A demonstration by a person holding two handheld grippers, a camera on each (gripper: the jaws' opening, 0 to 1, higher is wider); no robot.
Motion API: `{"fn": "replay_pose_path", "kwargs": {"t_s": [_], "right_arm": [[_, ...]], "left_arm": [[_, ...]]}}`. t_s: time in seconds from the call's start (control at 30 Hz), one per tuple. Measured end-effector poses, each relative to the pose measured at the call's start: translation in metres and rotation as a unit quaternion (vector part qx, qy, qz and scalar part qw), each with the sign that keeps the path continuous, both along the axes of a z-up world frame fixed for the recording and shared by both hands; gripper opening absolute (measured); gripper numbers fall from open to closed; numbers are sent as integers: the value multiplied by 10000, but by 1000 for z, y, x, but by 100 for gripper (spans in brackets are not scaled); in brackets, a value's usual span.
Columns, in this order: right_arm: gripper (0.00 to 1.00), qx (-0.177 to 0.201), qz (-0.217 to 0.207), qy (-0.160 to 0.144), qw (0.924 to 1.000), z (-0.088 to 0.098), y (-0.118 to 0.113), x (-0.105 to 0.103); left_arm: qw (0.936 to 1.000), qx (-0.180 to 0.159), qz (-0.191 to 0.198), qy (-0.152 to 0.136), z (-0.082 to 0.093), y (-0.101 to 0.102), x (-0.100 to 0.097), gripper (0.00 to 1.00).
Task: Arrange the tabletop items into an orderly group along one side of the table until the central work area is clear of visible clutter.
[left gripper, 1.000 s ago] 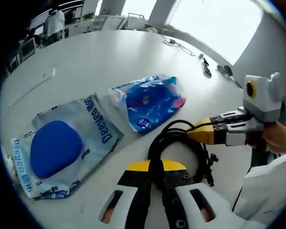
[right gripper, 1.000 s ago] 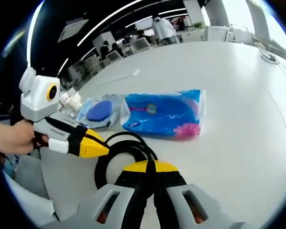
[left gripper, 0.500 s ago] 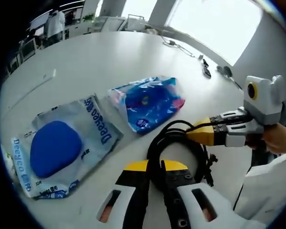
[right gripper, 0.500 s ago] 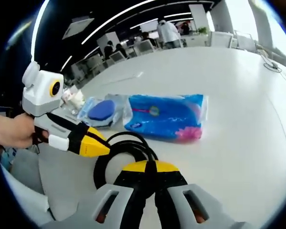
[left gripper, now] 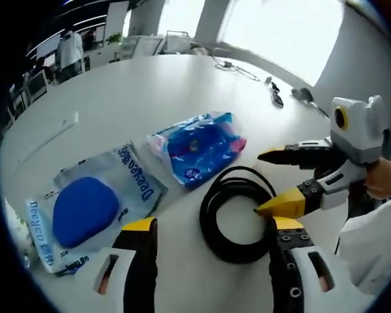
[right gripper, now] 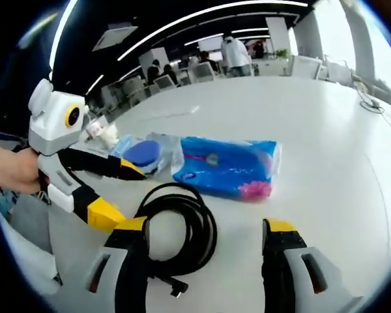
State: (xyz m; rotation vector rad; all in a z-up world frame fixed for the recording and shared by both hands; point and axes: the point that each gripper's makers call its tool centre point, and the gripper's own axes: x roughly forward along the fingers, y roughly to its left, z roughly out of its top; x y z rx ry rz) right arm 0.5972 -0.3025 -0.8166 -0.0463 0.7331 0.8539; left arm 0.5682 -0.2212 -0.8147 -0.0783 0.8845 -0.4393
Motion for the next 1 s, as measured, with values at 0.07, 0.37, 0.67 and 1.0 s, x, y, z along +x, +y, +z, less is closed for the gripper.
{"fn": "replay_pose_path", "kwargs": {"t_s": [0.07, 0.37, 0.67, 1.0], "right_arm": [[70, -3, 20, -12, 10000, 2, 1, -1], [69, 61, 60, -169, 9998, 13, 1, -7], [69, 139, 7, -237, 9996, 21, -11, -20], [69, 143, -56, -356, 9992, 29, -18, -34]], "left_arm": [[10000, 12, 6, -17, 1, 1, -1, 68], [9999, 117, 35, -109, 13, 10, -14, 66], [9992, 209, 248, -245, 22, 36, -41, 65], [9976, 242, 515, -393, 37, 60, -67, 65]]}}
